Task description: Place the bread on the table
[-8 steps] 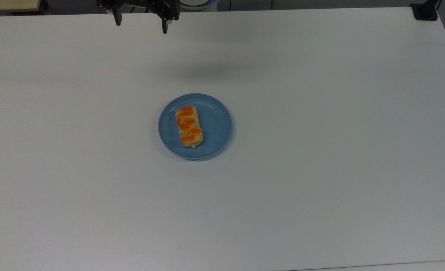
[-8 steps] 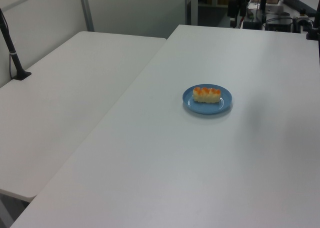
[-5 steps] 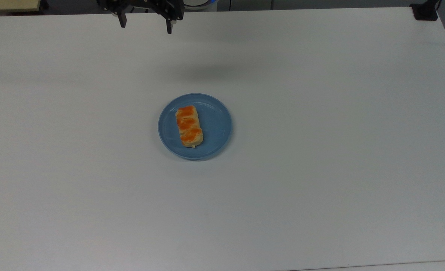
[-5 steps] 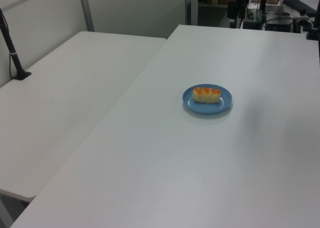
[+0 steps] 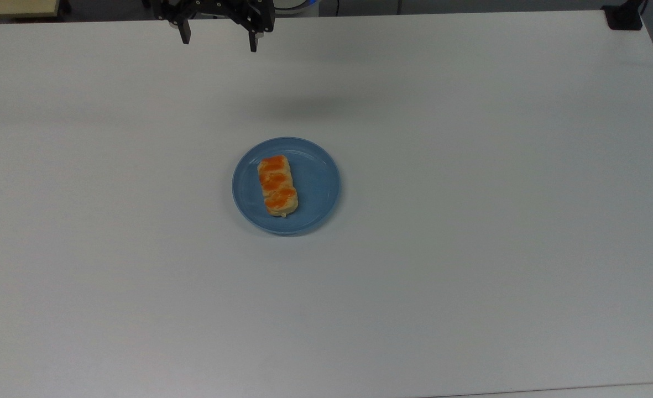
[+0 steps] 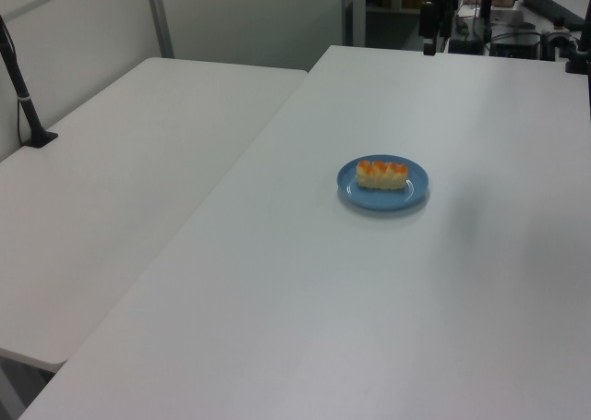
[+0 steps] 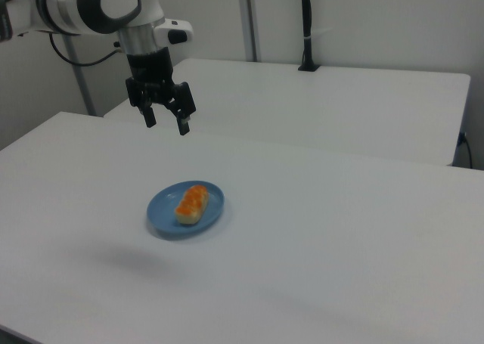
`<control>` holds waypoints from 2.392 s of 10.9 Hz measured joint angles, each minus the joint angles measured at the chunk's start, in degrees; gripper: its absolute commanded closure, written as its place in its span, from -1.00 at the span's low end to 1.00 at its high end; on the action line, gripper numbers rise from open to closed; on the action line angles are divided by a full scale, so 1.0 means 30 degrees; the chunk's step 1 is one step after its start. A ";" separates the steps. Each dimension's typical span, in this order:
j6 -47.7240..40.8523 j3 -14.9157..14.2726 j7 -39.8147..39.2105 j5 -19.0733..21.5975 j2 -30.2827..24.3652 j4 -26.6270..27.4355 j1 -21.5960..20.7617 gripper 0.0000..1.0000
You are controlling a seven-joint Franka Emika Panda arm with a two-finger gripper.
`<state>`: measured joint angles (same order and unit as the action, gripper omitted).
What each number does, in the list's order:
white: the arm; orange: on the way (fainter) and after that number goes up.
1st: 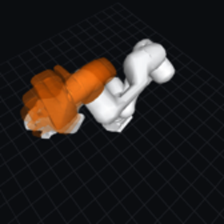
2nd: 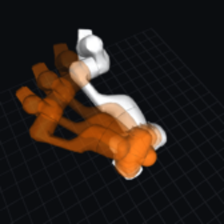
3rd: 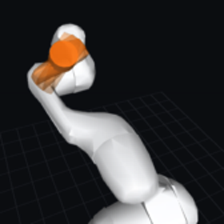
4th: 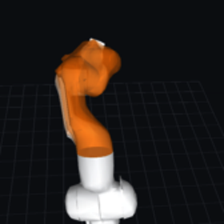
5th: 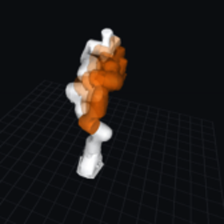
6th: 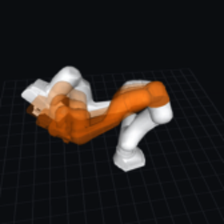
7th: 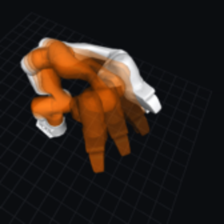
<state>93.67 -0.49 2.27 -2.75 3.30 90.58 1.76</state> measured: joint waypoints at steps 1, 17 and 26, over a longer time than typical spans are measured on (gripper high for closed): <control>0.0000 0.0001 -0.0015 0.0000 0.0013 0.0011 0.0000 -1.00; 0.7939 0.0182 -0.0216 -0.0513 0.8090 0.1375 -0.1467 -0.79; 0.8228 -0.0020 -0.0261 -0.0633 0.7967 0.0619 -0.1901 0.43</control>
<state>118.35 -0.55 1.49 -4.64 27.20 92.44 -3.94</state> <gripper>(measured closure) 0.718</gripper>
